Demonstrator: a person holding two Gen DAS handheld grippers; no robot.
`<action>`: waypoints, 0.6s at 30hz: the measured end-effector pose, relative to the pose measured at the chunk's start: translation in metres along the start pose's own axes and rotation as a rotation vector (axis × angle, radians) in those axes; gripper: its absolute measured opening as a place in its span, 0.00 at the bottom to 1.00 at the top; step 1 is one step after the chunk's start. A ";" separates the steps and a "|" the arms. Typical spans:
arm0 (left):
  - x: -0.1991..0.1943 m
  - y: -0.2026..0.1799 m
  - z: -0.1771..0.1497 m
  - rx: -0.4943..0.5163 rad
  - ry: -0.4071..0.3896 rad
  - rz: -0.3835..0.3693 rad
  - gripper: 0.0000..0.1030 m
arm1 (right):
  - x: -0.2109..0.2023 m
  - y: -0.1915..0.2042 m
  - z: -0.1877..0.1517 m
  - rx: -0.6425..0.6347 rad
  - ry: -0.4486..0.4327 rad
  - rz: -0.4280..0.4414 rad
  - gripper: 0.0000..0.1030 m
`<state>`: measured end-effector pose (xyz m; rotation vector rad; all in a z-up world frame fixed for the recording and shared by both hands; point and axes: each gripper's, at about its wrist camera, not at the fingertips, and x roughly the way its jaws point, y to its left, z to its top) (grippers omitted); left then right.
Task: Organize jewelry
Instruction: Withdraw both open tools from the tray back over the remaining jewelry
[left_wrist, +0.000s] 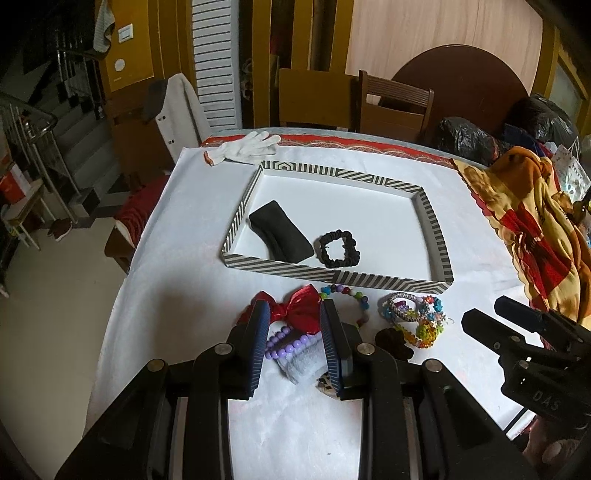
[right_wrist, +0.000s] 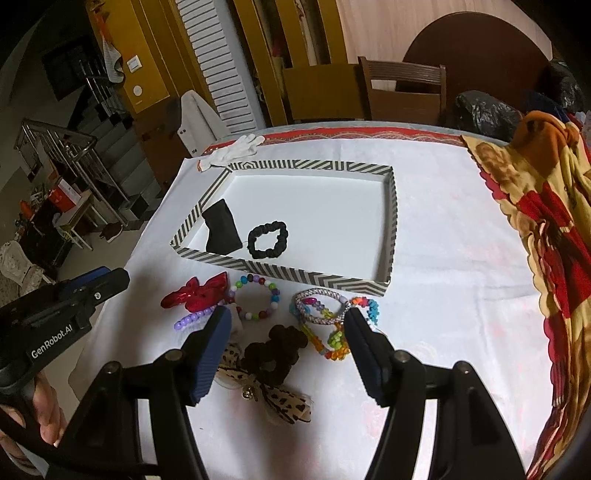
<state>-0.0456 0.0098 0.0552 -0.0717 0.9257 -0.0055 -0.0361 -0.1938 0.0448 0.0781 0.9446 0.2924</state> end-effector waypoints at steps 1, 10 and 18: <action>-0.001 0.000 -0.001 -0.001 -0.001 0.001 0.09 | -0.001 -0.001 -0.001 0.001 0.000 -0.002 0.65; 0.002 0.000 -0.003 0.000 0.013 -0.006 0.09 | -0.002 -0.001 -0.002 -0.001 0.006 -0.015 0.66; 0.007 -0.004 -0.003 0.004 0.019 -0.014 0.09 | -0.002 -0.002 -0.001 -0.001 0.008 -0.020 0.67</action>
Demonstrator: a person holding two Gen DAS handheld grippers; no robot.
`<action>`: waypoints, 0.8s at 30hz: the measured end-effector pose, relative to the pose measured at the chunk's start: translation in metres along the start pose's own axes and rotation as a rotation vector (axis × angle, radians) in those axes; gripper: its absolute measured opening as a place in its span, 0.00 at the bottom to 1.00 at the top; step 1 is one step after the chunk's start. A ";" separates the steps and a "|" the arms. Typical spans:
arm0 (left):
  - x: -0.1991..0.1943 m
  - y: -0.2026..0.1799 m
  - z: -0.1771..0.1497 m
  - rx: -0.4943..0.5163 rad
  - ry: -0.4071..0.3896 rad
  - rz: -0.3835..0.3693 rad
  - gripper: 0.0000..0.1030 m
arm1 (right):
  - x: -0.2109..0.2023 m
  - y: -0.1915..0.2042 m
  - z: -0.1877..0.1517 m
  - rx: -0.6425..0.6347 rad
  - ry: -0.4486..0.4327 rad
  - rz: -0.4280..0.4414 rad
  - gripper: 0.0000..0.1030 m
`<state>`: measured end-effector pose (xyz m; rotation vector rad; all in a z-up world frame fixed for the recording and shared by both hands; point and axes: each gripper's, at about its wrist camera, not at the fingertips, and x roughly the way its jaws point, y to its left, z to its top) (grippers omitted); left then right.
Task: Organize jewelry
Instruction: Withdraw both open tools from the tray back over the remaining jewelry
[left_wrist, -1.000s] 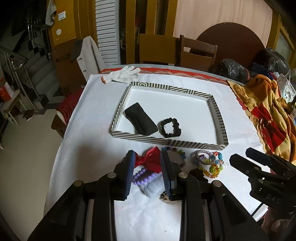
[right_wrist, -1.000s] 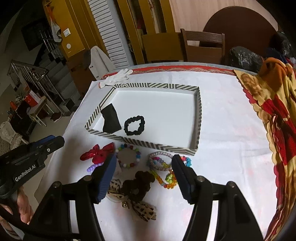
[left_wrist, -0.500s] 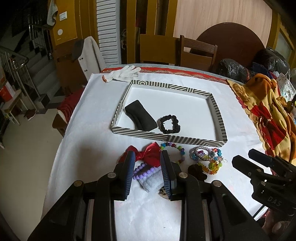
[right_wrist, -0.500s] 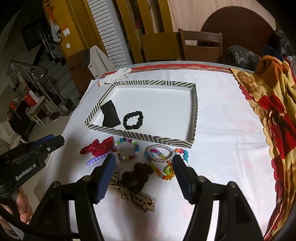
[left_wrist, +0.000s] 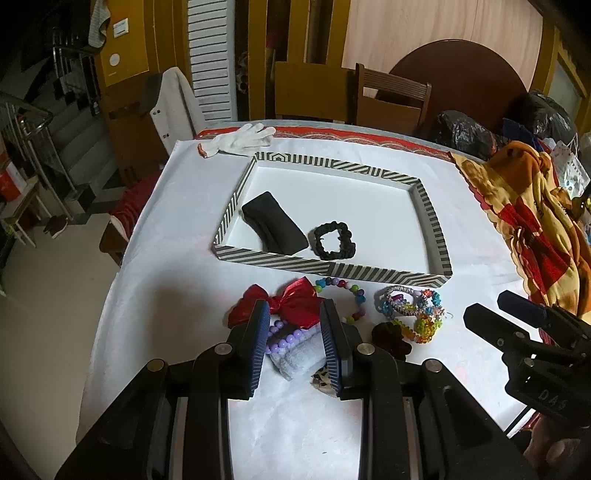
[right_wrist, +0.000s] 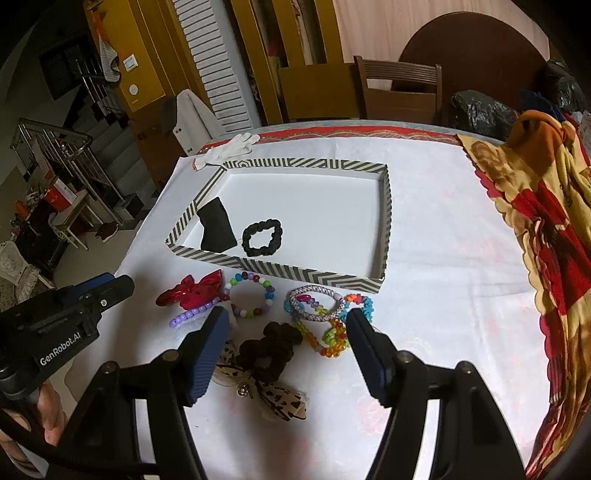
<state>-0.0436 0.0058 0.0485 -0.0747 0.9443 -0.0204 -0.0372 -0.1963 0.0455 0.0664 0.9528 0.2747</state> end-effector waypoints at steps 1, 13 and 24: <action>0.000 0.000 0.000 0.001 -0.001 0.000 0.09 | 0.000 0.000 0.000 -0.001 -0.001 -0.002 0.67; 0.004 -0.003 0.002 -0.002 0.005 -0.004 0.09 | 0.005 -0.004 0.004 0.008 0.010 -0.016 0.68; 0.014 -0.005 0.003 0.001 0.024 -0.006 0.09 | 0.011 -0.005 0.005 0.012 0.025 -0.023 0.68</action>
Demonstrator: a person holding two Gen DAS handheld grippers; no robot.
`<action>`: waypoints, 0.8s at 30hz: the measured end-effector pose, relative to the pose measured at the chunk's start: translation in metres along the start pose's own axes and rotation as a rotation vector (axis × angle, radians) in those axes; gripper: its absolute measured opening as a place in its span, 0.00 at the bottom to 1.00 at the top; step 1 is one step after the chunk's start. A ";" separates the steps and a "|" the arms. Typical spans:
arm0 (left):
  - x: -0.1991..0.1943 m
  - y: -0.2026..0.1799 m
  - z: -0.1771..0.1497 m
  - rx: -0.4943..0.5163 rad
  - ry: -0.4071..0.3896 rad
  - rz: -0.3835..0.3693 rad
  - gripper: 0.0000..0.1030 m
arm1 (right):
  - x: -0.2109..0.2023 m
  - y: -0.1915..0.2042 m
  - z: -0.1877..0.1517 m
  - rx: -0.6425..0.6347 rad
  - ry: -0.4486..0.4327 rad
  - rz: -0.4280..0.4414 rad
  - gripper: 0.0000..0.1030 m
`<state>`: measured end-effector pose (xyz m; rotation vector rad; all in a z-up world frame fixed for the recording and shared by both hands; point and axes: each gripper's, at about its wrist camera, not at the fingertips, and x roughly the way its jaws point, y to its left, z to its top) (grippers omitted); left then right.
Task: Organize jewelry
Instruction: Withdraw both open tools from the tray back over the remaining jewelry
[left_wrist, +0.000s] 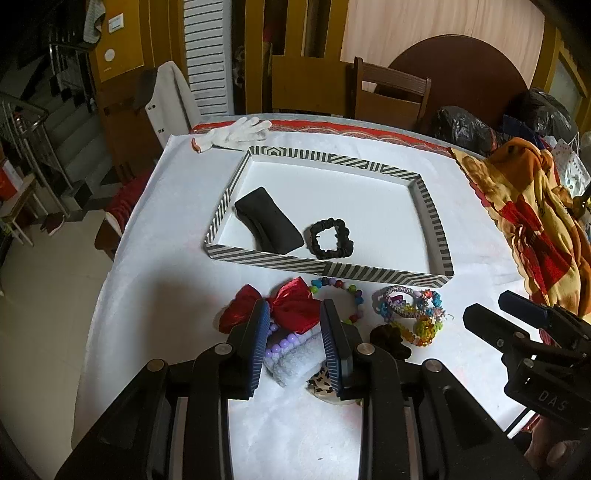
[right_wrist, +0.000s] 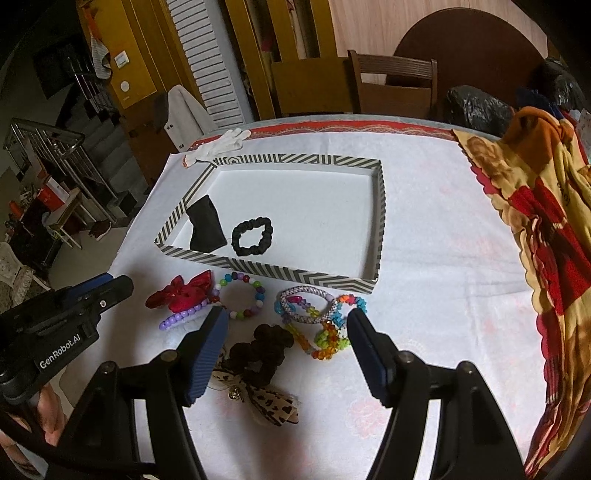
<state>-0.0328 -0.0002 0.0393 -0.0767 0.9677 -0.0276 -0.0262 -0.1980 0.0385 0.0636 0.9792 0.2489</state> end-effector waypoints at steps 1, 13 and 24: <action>0.001 0.000 0.000 0.000 0.002 0.000 0.09 | 0.001 0.000 0.000 0.000 0.001 0.001 0.68; 0.007 0.003 0.000 -0.011 0.023 -0.010 0.09 | 0.008 -0.004 -0.001 0.006 0.020 0.002 0.68; 0.012 0.053 0.012 -0.119 0.052 -0.054 0.09 | 0.021 -0.020 -0.008 0.029 0.072 0.001 0.68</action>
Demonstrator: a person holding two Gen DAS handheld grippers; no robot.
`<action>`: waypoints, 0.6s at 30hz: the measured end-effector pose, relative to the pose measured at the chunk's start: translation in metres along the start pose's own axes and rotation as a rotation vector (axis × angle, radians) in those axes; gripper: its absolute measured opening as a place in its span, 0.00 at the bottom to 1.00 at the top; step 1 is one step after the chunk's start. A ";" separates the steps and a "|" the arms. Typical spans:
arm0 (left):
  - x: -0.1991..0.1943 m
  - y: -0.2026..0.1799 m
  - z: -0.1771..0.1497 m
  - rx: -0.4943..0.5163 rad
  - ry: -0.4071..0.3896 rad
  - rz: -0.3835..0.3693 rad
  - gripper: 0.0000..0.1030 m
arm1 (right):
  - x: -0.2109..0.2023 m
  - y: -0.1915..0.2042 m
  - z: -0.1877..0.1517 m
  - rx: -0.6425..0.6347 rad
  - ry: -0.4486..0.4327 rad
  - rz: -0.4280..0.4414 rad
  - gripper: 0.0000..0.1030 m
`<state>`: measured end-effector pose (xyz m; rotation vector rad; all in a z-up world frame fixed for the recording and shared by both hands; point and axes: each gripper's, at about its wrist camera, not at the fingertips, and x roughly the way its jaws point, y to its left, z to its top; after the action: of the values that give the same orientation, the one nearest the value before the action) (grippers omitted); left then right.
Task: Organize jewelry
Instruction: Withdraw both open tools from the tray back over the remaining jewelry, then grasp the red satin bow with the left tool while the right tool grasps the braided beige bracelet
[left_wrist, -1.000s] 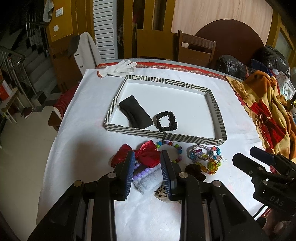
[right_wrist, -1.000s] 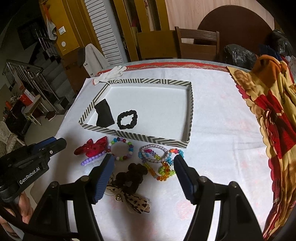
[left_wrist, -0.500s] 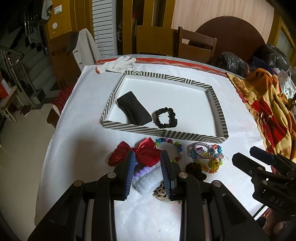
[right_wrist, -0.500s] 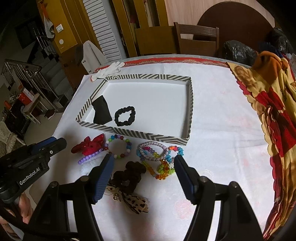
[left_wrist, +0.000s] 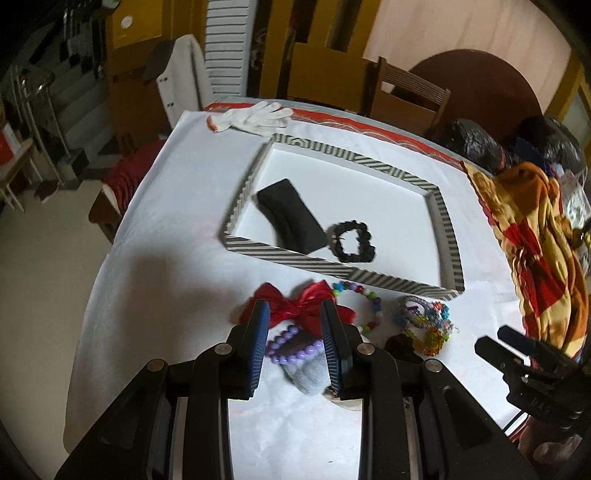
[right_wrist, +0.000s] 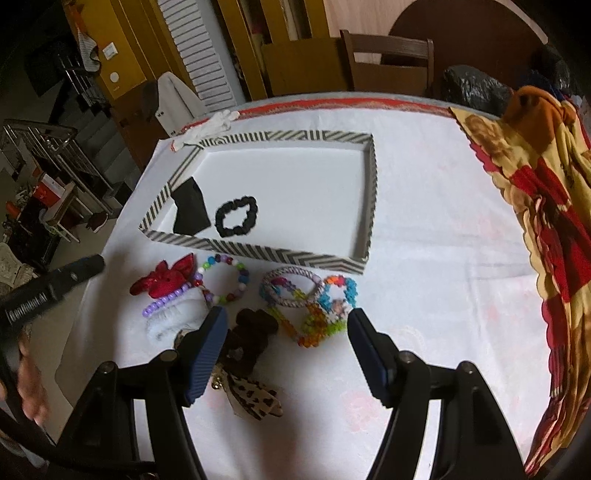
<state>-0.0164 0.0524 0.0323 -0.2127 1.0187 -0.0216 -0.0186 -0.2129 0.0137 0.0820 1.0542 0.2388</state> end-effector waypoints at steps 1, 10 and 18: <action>0.000 0.003 0.001 -0.007 0.002 0.000 0.09 | 0.002 -0.002 -0.001 0.003 0.004 -0.001 0.68; 0.024 0.018 0.000 -0.090 0.113 -0.096 0.09 | 0.012 -0.016 -0.003 0.034 0.031 -0.002 0.69; 0.050 0.024 0.005 -0.218 0.185 -0.162 0.09 | 0.020 -0.024 -0.003 0.037 0.053 0.010 0.69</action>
<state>0.0119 0.0713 -0.0119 -0.4988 1.1867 -0.0791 -0.0078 -0.2320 -0.0093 0.1155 1.1112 0.2317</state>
